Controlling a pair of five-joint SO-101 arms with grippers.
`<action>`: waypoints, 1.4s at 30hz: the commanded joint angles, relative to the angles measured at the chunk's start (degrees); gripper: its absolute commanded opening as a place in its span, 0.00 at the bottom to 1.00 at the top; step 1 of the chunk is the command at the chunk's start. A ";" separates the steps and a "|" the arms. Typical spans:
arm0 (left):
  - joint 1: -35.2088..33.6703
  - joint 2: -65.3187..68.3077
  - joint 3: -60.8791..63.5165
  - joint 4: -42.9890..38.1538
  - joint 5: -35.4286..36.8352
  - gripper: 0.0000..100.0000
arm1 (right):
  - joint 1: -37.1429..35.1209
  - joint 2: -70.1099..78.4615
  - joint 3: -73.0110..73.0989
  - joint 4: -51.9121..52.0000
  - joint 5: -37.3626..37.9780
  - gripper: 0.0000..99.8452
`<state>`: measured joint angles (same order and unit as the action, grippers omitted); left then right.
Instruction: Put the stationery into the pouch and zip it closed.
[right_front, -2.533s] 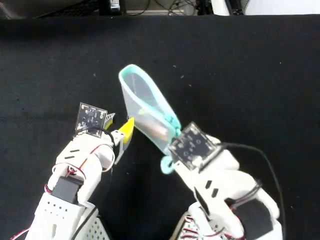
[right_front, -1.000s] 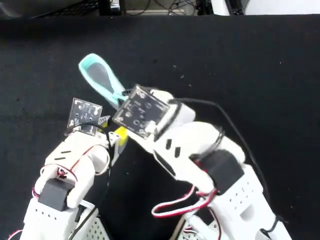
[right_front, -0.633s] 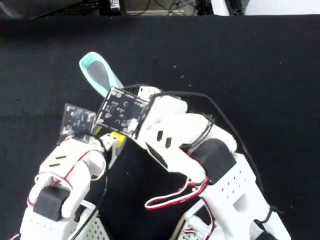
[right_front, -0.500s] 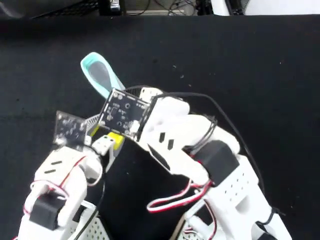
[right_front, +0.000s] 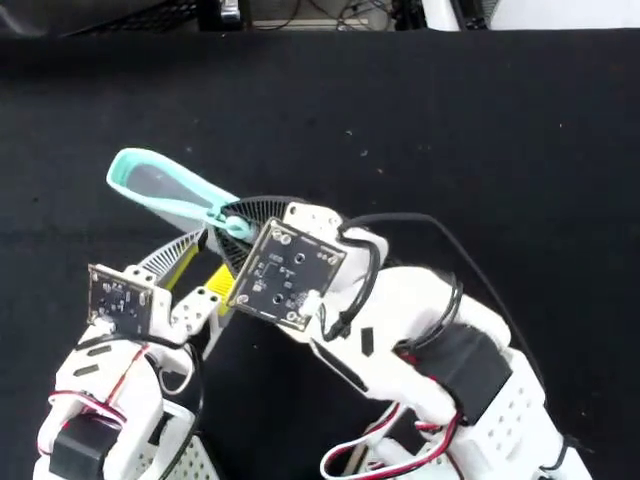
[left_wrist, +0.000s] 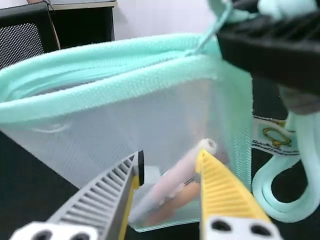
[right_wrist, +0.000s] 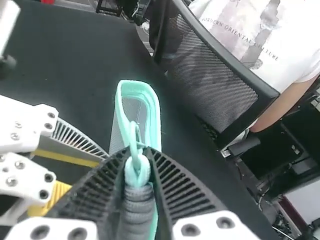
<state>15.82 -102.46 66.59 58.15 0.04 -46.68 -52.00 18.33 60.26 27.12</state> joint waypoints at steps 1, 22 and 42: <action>-0.22 -0.09 -0.31 -0.18 -0.53 0.19 | 3.60 -1.54 -2.33 -2.02 -0.62 0.01; -8.04 -0.09 3.30 -6.07 -0.35 0.19 | 10.02 -1.36 -7.43 19.43 13.45 0.01; 15.16 -0.18 -27.82 27.96 -6.77 0.24 | 9.93 12.53 -5.58 5.98 4.48 0.01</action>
<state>27.52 -102.81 41.63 85.32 -9.54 -37.27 -40.48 13.49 66.86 32.13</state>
